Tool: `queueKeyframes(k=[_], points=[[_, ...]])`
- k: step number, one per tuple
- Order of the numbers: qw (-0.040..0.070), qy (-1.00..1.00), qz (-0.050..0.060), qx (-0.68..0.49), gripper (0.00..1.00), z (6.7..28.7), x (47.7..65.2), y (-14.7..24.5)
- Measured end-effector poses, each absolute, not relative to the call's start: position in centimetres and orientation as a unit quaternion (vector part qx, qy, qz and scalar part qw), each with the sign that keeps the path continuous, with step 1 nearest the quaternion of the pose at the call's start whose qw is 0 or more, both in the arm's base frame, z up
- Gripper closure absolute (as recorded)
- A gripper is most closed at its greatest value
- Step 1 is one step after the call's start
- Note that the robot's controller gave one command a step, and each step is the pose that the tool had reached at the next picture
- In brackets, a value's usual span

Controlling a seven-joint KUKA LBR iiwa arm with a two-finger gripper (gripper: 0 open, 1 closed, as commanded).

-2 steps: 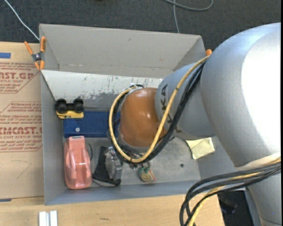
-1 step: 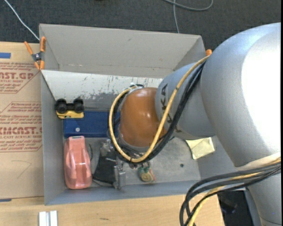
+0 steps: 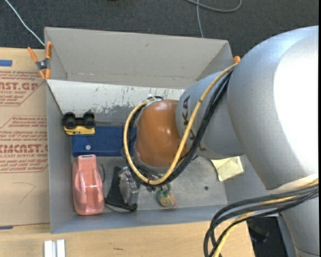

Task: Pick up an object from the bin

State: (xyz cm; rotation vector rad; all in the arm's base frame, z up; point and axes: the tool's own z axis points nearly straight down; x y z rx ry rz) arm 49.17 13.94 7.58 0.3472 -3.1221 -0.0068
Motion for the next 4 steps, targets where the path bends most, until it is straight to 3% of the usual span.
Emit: queueKeyframes(k=[1, 2, 3, 4], points=[[0.000, -0.994, -0.002, 0.111, 1.00, 7.6, 49.2, 13.9], [0.000, -0.992, -0.002, 0.124, 1.00, 12.6, 57.6, 7.8], [0.000, -0.999, -0.005, -0.032, 0.00, 17.4, 49.8, 20.8], [0.000, -0.999, -0.002, -0.036, 0.00, 17.2, 50.1, 20.2]])
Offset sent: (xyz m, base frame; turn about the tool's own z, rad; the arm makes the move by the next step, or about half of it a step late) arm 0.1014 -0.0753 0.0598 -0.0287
